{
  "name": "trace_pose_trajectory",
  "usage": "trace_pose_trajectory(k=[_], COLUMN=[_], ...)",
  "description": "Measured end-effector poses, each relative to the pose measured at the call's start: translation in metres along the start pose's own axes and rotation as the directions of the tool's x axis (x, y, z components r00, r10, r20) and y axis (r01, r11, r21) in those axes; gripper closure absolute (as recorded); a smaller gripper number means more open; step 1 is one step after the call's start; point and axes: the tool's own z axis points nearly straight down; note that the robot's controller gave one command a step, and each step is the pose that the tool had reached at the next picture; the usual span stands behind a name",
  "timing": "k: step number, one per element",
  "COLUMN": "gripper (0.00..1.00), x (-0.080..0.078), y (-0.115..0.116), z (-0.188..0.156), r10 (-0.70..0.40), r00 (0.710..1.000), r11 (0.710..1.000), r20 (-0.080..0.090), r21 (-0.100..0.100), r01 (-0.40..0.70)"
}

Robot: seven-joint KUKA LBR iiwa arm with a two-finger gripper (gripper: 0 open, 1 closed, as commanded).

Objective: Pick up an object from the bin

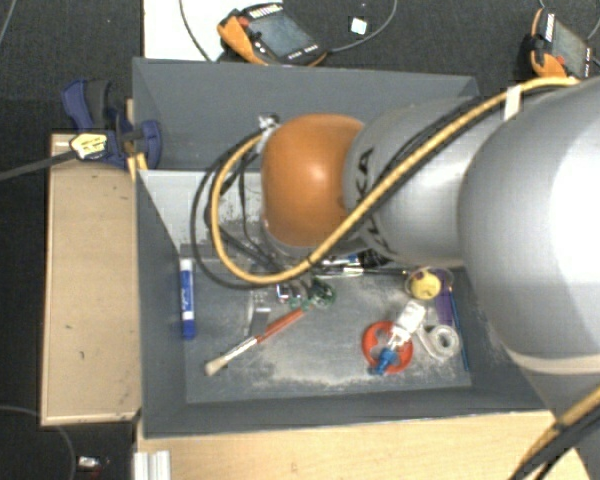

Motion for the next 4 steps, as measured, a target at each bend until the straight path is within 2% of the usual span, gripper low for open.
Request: trace_pose_trajectory(k=[1,2,3,4], gripper=[0.0,0.0,0.0,0.0], x=[0.0,-0.005,0.012,0.003], y=[0.0,0.056,-0.045,-0.016], z=[0.0,0.022,0.062,0.057], r10=[0.0,0.097,-0.009,0.037], r00=[1.0,0.995,1.0,0.999], r11=[1.0,0.995,1.0,0.999], r20=[0.0,0.004,0.003,0.003], r21=[0.0,-0.004,0.003,0.004], r01=[0.0,-0.097,0.009,-0.037])
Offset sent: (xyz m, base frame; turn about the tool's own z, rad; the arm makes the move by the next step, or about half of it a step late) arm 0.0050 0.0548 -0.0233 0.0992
